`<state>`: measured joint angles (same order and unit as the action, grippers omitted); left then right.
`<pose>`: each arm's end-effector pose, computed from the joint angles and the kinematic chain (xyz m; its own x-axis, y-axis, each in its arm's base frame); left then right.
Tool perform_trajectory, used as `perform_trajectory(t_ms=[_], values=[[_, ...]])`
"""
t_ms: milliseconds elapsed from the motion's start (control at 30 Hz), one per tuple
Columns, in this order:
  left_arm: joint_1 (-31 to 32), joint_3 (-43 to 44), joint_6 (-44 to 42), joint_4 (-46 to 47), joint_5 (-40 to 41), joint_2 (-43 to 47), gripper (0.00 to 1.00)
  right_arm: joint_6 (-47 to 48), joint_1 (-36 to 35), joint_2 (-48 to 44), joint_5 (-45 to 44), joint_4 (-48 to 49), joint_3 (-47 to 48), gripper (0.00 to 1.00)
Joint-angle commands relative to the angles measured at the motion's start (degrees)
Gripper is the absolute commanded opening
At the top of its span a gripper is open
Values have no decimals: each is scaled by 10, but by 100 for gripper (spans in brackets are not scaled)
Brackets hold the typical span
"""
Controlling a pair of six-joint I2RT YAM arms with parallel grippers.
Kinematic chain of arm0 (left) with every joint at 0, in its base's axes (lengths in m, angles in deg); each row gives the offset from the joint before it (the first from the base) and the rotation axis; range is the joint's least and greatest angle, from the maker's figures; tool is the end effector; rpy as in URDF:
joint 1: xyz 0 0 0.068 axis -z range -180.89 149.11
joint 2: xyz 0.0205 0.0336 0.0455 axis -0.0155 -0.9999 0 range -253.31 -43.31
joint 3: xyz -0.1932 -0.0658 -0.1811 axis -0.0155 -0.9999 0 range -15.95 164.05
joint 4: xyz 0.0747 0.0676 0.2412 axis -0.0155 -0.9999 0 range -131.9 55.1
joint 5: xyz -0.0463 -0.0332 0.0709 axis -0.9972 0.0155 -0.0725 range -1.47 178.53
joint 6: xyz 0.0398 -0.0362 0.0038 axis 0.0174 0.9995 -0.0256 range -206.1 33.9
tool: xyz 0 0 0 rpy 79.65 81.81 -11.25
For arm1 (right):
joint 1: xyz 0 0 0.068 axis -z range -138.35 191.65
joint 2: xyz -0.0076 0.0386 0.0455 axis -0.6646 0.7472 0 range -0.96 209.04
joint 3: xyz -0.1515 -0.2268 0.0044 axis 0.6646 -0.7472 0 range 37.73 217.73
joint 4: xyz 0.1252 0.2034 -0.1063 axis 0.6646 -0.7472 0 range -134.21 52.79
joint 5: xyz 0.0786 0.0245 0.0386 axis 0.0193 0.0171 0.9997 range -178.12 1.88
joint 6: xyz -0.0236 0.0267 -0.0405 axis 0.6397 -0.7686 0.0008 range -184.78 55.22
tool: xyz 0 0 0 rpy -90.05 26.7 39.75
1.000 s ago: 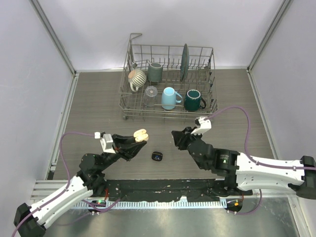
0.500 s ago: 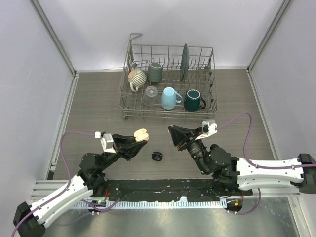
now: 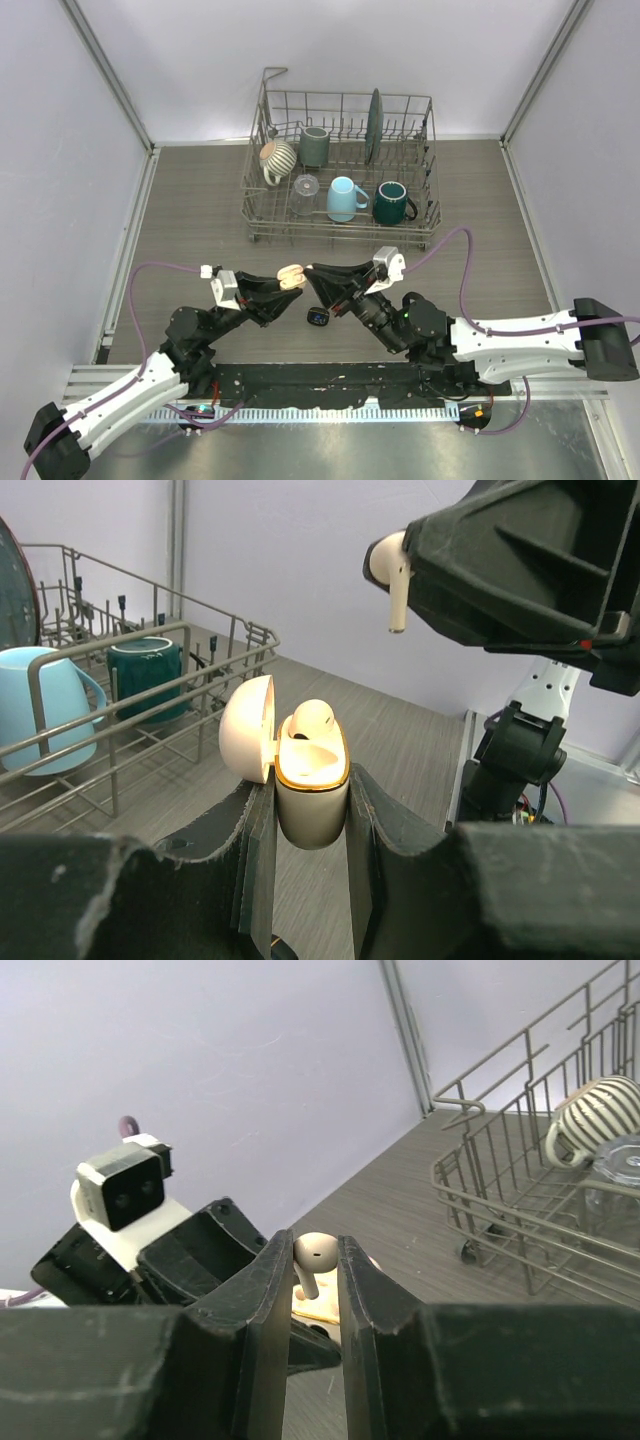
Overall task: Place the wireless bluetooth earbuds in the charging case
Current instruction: Place the earbud in the charging case.
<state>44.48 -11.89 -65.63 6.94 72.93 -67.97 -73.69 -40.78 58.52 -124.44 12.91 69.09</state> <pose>0.0854 -0.1003 0.2329 -0.0629 -0.4158 -0.9073 0.8962 0.3766 -0.2347 0.0507 0.2207 0.3169 -0.0638 0.4677 -0.8816 -0.7252 0.5851 0.3629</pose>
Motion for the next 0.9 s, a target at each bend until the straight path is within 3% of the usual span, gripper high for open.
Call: perform_trajectory(t_ms=[0,867], values=[[3,24,-15,39,-19,-11,0,13,-6,9,34,45,32,1],[3,28,-13,46,-25,-9,0,30,-21,96,-26,17,71,1]])
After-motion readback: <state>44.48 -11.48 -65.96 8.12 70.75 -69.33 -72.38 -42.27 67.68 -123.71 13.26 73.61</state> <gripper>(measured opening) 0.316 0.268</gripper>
